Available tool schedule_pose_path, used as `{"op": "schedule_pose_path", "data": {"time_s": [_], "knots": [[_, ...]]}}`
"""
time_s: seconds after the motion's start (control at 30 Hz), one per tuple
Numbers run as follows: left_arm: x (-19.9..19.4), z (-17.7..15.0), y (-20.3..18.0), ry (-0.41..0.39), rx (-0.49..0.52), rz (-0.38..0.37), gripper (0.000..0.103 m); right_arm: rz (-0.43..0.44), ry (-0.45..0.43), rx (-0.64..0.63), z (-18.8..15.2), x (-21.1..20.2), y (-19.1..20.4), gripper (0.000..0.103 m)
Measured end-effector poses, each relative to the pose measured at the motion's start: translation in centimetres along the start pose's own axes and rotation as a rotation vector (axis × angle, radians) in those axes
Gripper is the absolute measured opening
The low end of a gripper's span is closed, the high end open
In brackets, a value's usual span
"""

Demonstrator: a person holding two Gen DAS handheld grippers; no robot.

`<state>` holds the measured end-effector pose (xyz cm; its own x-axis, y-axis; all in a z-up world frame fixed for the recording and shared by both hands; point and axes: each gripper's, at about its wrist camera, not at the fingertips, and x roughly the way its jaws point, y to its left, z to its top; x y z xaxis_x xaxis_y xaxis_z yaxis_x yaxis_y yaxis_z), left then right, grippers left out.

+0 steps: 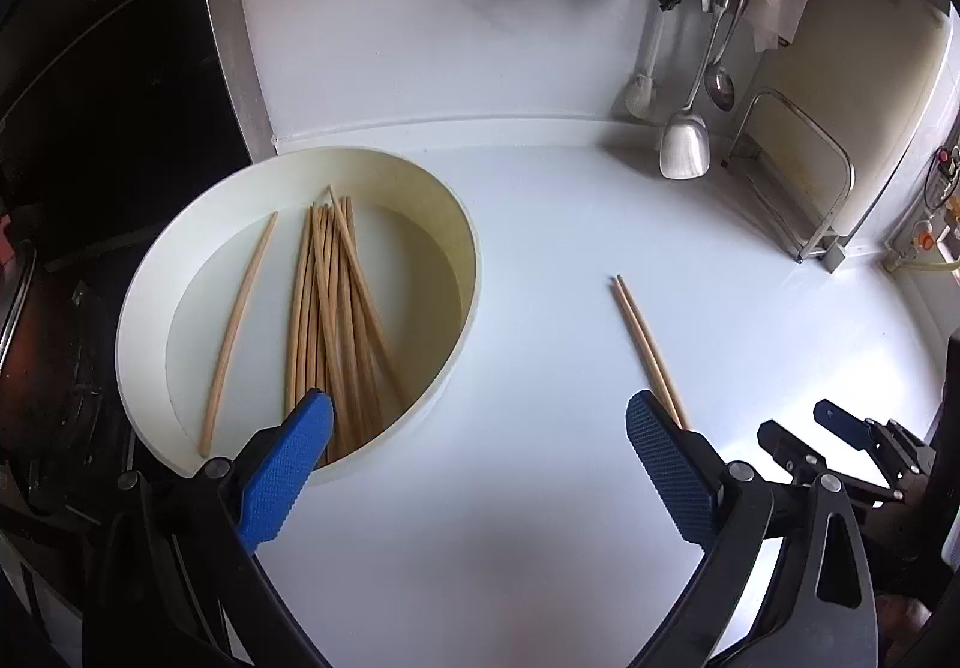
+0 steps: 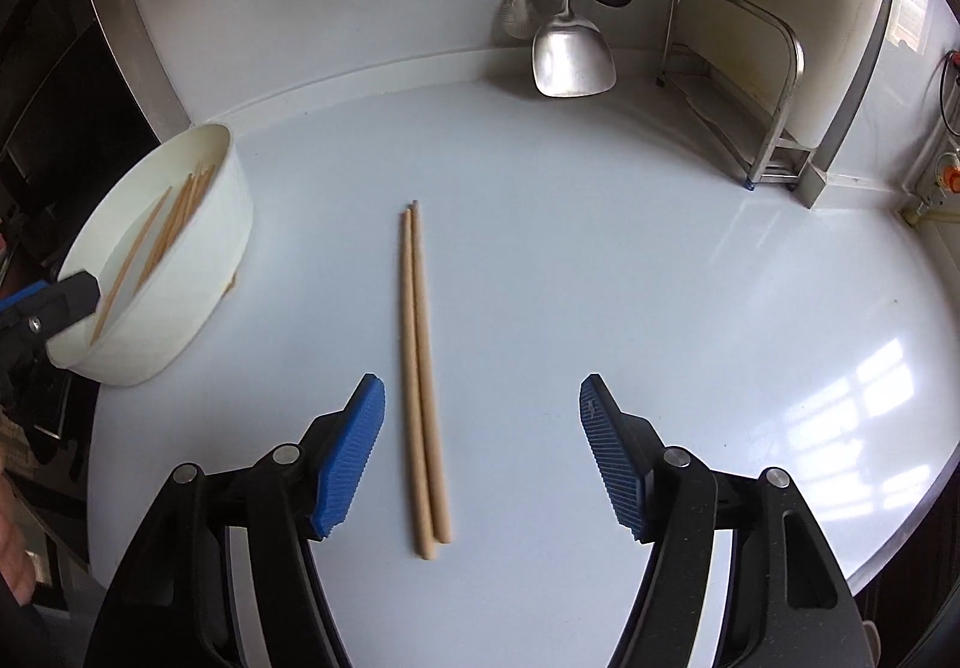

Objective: Organize utensils
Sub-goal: 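Lower both open tools over the last two chopsticks on the counter, then close the right tool on one chopstick while the left tool closes on the other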

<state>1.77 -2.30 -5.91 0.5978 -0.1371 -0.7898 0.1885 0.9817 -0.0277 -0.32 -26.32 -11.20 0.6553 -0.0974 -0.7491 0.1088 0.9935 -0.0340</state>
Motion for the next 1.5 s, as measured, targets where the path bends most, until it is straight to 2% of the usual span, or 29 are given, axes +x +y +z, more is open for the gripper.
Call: {"op": "schedule_pose_path", "data": {"time_s": [0.17,0.33,0.53,1.1,1.27,1.37,1.43,1.5], "knots": [[0.8,0.5,-1.2,-0.049,-0.043,0.021,0.097,0.022,-0.006,-0.005,-0.7,2.7,-1.6,0.065],[1.9,0.1,-1.8,-0.092,-0.074,0.082,0.097,0.049,-0.048,-0.043,-0.5,4.6,-1.4,0.065],[3.5,-1.6,-2.4,-0.054,-0.094,0.094,0.097,0.098,-0.060,-0.077,-1.1,5.8,-0.7,0.065],[4.5,-3.4,-4.2,-0.008,-0.094,0.079,0.097,0.051,-0.078,-0.212,-1.4,6.8,0.5,0.064],[4.6,-3.4,-4.5,-0.005,-0.088,0.081,0.097,0.074,-0.061,-0.249,-1.5,7.1,0.9,0.051],[4.6,-3.4,-4.9,-0.008,-0.085,0.080,0.097,0.090,-0.054,-0.257,-1.3,7.1,0.8,0.037],[4.8,-3.4,-5.2,-0.001,-0.083,0.075,0.097,0.095,-0.053,-0.268,-1.1,7.2,0.8,0.022],[5.1,-3.6,-5.6,0.007,-0.082,0.069,0.097,0.098,-0.054,-0.276,-1.1,7.2,0.8,0.015]]}}
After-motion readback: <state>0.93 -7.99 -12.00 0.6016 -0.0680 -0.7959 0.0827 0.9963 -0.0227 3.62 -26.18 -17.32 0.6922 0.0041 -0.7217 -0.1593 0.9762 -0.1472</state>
